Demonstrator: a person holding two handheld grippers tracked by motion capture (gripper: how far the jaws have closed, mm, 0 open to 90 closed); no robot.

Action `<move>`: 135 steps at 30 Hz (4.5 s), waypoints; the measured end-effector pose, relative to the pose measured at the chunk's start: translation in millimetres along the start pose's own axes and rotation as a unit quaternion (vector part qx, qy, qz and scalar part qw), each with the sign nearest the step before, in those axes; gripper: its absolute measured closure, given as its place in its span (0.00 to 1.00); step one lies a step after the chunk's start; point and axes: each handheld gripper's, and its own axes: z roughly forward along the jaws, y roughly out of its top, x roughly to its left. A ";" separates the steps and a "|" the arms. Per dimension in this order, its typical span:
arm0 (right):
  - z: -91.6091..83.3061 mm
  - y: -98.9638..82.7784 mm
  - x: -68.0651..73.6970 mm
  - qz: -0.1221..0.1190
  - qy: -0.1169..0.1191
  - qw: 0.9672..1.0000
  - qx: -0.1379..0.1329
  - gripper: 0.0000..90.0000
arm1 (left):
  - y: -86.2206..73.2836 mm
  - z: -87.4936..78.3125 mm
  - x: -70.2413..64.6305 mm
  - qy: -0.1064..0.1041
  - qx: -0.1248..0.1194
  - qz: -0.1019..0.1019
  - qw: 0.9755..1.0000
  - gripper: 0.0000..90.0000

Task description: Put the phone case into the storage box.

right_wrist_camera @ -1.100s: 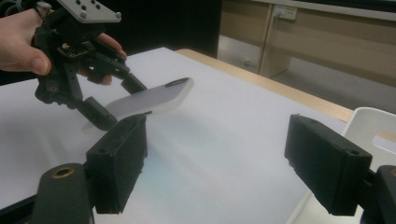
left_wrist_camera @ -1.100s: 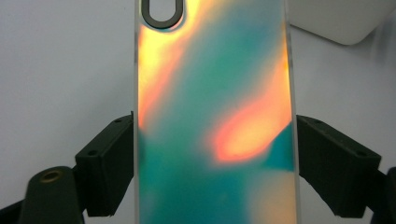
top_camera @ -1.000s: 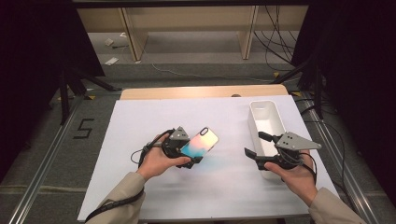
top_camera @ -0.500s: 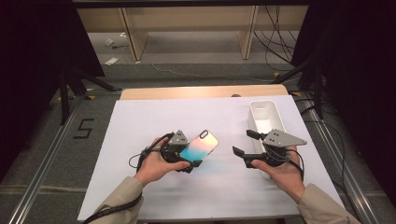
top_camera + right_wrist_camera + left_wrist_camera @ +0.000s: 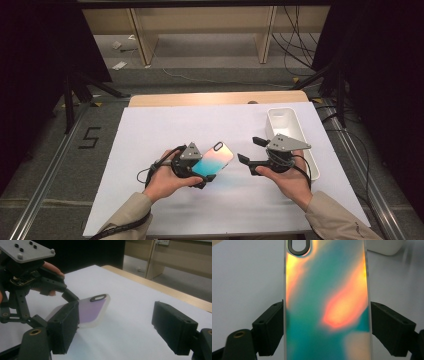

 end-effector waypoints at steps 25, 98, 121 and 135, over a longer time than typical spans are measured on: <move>25.9 1.8 2.6 0.006 0.002 1.000 0.019 0.26 | 4.6 4.6 -13.7 -0.007 0.000 0.017 1.000 0.19; 52.5 -8.0 2.7 0.066 0.041 0.995 0.060 0.52 | 12.6 16.1 -28.7 -0.022 -0.018 0.027 0.999 0.19; 42.1 0.9 0.4 0.125 0.057 0.990 0.003 0.77 | 12.6 18.2 -32.8 0.010 -0.028 0.068 0.997 0.19; 32.5 15.1 14.1 0.083 0.094 0.992 -0.005 0.89 | 10.5 12.4 -26.0 0.009 -0.059 0.062 0.996 0.17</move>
